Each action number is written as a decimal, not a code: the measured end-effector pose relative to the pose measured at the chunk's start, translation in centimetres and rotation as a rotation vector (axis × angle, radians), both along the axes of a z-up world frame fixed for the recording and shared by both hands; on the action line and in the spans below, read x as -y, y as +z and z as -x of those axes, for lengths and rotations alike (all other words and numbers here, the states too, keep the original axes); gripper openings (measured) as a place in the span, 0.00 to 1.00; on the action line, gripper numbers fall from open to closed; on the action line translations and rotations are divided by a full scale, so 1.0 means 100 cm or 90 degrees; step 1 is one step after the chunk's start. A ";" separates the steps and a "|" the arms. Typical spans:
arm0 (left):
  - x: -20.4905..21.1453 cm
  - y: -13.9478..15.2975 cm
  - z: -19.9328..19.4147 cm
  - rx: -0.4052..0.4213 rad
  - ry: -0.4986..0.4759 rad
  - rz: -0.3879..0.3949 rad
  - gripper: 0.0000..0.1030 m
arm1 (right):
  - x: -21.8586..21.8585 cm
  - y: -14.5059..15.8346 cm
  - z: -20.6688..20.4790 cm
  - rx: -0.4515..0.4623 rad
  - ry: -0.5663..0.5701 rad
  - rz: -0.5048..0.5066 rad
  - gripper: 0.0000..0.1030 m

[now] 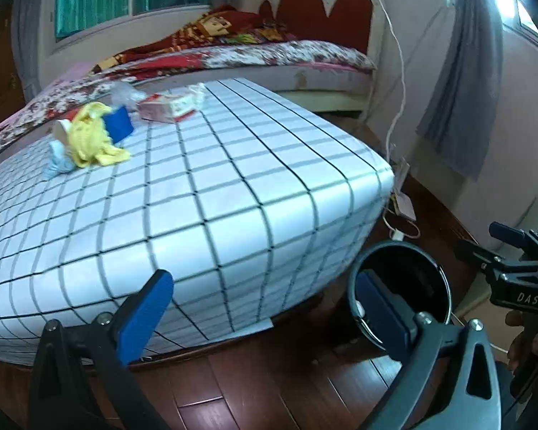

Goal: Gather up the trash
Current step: 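Move both tools back toward the remaining items on the table, then grasp the light-blue tissue with the left gripper while the right grasps the yellow towel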

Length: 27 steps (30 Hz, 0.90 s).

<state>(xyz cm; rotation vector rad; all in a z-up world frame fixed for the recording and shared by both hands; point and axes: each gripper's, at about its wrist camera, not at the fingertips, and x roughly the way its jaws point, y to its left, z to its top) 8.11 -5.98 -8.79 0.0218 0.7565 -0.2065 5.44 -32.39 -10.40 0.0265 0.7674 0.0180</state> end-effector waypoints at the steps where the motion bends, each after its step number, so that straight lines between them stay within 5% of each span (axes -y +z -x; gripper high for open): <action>1: -0.005 0.003 0.000 0.003 0.007 0.000 0.99 | -0.005 0.002 -0.003 0.003 0.006 -0.001 1.00; 16: -0.103 0.018 -0.003 0.037 0.120 -0.003 0.99 | -0.093 0.035 -0.043 0.076 0.106 -0.011 1.00; 27: -0.203 0.022 -0.042 0.046 0.222 0.003 0.95 | -0.237 0.060 -0.120 0.079 0.257 -0.018 1.00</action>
